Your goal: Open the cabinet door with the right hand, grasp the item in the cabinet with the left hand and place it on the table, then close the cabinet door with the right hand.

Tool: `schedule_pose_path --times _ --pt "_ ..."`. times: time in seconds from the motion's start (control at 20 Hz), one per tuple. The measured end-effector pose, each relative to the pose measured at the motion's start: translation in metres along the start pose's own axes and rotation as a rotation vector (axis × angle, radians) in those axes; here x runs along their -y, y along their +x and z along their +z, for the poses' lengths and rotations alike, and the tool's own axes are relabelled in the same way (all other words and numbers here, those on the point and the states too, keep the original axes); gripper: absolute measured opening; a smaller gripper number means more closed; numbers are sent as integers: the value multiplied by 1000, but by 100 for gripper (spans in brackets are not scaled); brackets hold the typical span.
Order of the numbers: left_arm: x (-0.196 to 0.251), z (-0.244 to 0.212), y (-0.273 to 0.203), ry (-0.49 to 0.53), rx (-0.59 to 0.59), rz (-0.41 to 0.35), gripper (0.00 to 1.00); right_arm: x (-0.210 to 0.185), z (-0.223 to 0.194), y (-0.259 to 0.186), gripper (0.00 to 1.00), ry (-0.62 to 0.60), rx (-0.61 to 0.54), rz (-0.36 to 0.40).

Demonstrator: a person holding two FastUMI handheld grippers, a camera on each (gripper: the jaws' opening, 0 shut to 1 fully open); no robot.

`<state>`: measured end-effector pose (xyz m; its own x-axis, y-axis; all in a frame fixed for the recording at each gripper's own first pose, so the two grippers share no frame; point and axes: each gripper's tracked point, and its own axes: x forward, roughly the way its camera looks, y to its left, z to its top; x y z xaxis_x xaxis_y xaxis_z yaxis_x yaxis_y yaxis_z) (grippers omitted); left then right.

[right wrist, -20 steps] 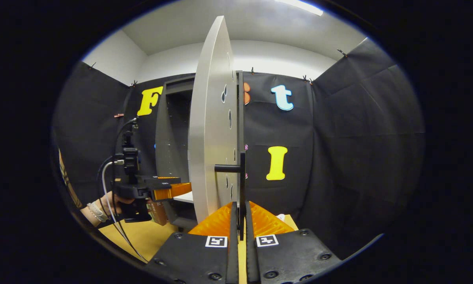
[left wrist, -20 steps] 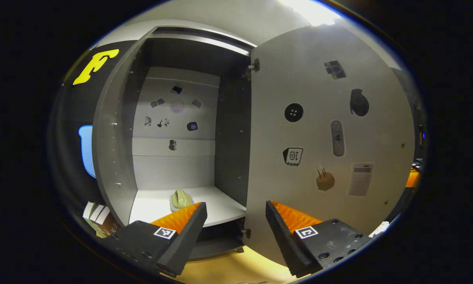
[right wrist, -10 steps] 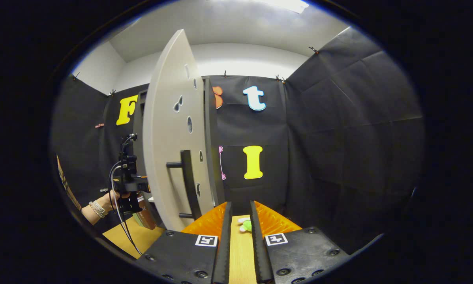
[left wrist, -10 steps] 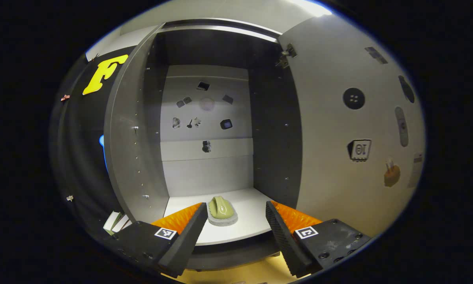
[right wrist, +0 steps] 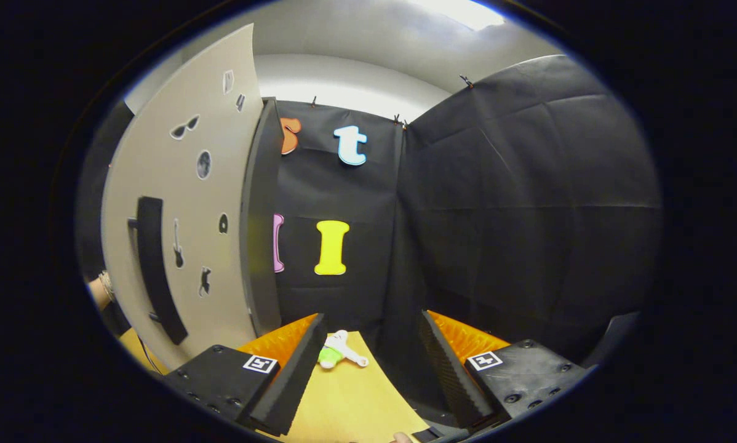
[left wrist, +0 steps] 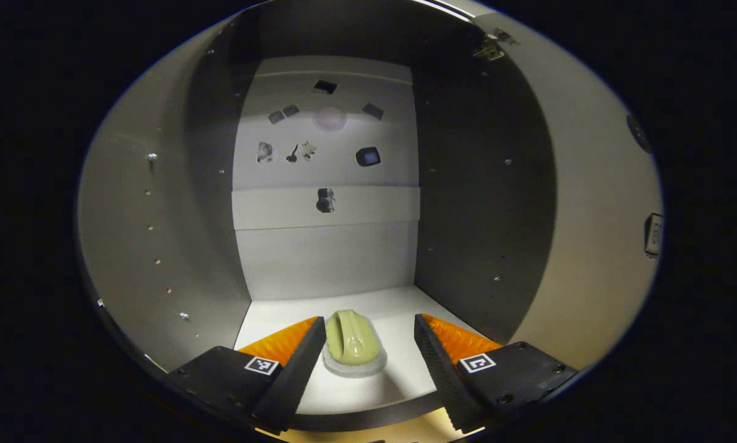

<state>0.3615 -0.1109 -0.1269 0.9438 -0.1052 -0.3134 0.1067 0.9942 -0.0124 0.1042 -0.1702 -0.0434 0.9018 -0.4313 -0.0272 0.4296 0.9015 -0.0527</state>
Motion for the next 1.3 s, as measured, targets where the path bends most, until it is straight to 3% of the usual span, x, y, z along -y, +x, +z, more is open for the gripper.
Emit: schedule_pose_path --times 0.3,0.6,0.9,0.95,1.0,1.05,1.3 --pt "-14 -17 46 -69 -138 30 83 8 -8 14 97 -53 -20 6" --pt "-19 -35 66 15 -229 52 72 -5 -12 19 98 -38 -30 60" --pt "-18 -53 81 40 -312 73 46 -2 -17 19 95 -47 -50 61" --pt "-19 -49 82 39 -295 81 39 -2 -18 20 98 -44 -52 58" --pt "-21 -48 85 39 -290 95 39 -1 -18 19 98 -39 -53 56" --pt "-22 -49 85 27 -298 107 28 -2 -18 20 98 -33 -53 54" --pt "-15 -47 79 -31 -286 94 22 -5 -16 20 98 -7 -48 64"
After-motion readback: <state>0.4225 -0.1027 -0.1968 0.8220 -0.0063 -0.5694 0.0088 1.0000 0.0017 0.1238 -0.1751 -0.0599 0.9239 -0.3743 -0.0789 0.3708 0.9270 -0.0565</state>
